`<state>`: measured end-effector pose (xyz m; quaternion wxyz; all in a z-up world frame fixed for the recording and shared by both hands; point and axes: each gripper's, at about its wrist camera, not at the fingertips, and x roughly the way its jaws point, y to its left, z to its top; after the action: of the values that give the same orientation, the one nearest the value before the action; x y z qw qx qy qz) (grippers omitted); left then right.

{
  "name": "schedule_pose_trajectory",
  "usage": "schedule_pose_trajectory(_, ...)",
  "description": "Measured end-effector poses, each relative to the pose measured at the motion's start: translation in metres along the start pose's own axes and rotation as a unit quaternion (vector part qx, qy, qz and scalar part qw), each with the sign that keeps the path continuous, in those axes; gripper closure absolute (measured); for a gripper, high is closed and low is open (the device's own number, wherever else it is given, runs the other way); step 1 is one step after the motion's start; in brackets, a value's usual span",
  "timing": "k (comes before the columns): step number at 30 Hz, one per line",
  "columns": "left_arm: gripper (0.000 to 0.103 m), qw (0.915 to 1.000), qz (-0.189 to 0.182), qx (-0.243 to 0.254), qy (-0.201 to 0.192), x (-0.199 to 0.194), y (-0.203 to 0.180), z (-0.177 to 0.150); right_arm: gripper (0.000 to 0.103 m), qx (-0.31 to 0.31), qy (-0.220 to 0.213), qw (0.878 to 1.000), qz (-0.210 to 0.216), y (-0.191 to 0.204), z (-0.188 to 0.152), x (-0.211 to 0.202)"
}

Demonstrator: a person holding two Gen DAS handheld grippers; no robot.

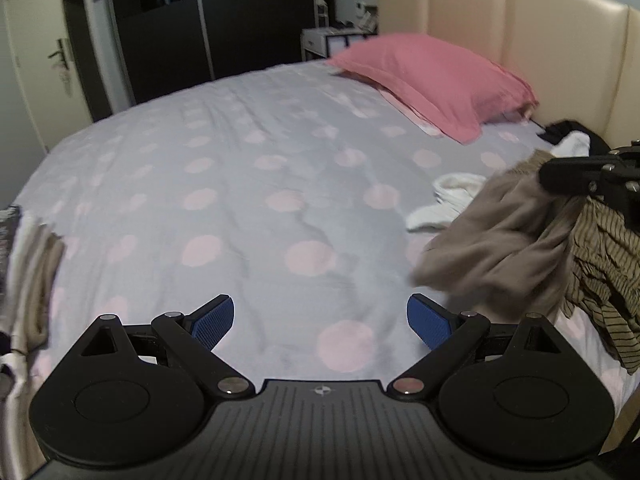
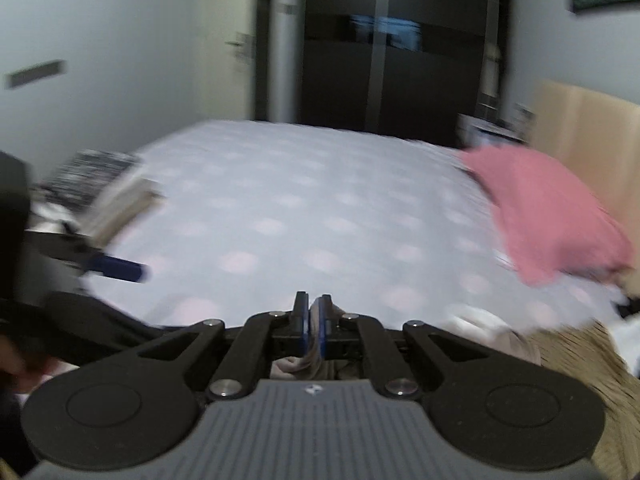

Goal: Fold clothes
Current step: 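Pull the taupe garment onto open bed with the right gripper while the left gripper approaches it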

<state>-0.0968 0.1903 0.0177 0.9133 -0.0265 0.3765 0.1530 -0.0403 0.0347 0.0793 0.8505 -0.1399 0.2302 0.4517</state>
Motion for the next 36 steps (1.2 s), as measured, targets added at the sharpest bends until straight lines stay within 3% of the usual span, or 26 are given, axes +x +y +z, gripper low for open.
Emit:
schedule_pose_trajectory(3,0.008,0.9998,0.013,-0.009,-0.015,-0.02,0.024,-0.003,0.098,-0.012,0.0,0.999,0.036,0.031,0.013,0.003)
schedule_pose_trajectory(6,0.008,0.9993,0.027,-0.018,-0.021,-0.034,0.045,-0.009,0.097,-0.029,0.019,0.998,0.043,0.053,0.014,0.02)
schedule_pose_trajectory(14,0.008,0.9985,0.043,-0.031,0.011,-0.029,0.083,-0.04,0.094,-0.024,0.065,0.997,0.022,0.035,-0.003,0.044)
schedule_pose_trajectory(21,0.008,0.9986,-0.001,-0.007,0.053,-0.003,0.082,-0.073,0.084,-0.011,0.138,0.99,0.02,0.02,-0.056,0.064)
schedule_pose_trajectory(23,0.008,0.9977,-0.02,-0.002,0.064,0.005,0.079,-0.083,0.072,-0.003,0.17,0.985,0.026,0.021,-0.072,0.074)
schedule_pose_trajectory(25,0.008,0.9967,-0.038,0.001,0.073,0.012,0.075,-0.093,0.071,0.004,0.201,0.979,0.032,0.023,-0.089,0.085)
schedule_pose_trajectory(28,0.008,0.9937,-0.074,-0.006,0.084,0.02,0.071,-0.104,0.062,0.003,0.231,0.972,0.047,0.026,-0.103,0.098)
schedule_pose_trajectory(34,0.009,0.9855,-0.139,-0.015,0.096,0.029,0.066,-0.117,0.061,-0.046,0.258,0.962,0.079,0.04,-0.116,0.119)
schedule_pose_trajectory(36,0.016,0.983,-0.154,-0.017,0.099,0.033,0.065,-0.12,0.06,-0.061,0.275,0.956,0.078,0.041,-0.121,0.133)
